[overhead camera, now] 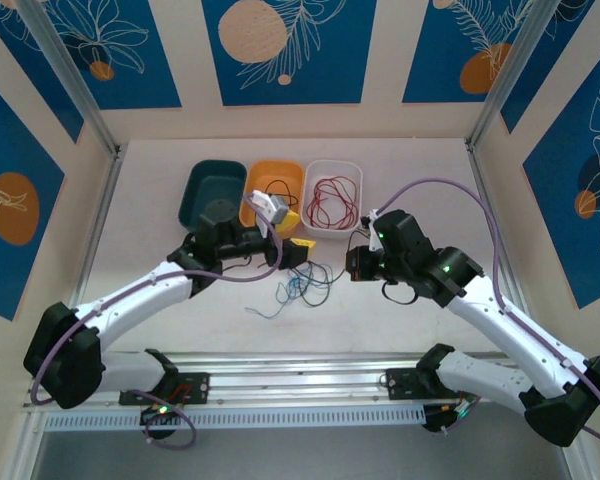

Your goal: Untangle the cables

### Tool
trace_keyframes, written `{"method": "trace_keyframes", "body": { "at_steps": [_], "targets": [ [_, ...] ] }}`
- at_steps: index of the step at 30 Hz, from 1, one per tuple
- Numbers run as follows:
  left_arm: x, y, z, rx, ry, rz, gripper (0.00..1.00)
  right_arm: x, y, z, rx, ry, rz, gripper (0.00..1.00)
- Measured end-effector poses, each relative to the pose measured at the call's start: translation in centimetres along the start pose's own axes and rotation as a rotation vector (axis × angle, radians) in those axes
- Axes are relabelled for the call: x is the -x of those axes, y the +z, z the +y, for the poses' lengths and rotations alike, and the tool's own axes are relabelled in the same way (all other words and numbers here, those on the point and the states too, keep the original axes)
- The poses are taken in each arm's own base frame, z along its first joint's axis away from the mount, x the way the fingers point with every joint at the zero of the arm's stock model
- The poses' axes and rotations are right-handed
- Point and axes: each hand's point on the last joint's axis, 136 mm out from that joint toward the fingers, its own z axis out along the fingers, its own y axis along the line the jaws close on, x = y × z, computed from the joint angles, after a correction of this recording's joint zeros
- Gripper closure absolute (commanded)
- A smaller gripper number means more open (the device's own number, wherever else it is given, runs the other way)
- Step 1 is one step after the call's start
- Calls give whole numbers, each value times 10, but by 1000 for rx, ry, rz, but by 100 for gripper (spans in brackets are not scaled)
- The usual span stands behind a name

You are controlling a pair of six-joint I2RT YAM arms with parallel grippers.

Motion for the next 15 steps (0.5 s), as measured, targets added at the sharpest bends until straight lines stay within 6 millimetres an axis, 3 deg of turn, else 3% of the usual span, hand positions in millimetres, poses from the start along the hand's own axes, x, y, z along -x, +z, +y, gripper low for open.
{"method": "trace_keyframes", "body": {
  "at_steps": [5,15],
  "targets": [
    [3,3,-26,-84,77,80,19,5,-1,10,9,-40,-9,100],
    [-52,18,-40,-156,69,263,30,19,3,25,20,-90,-54,100]
  ]
}}
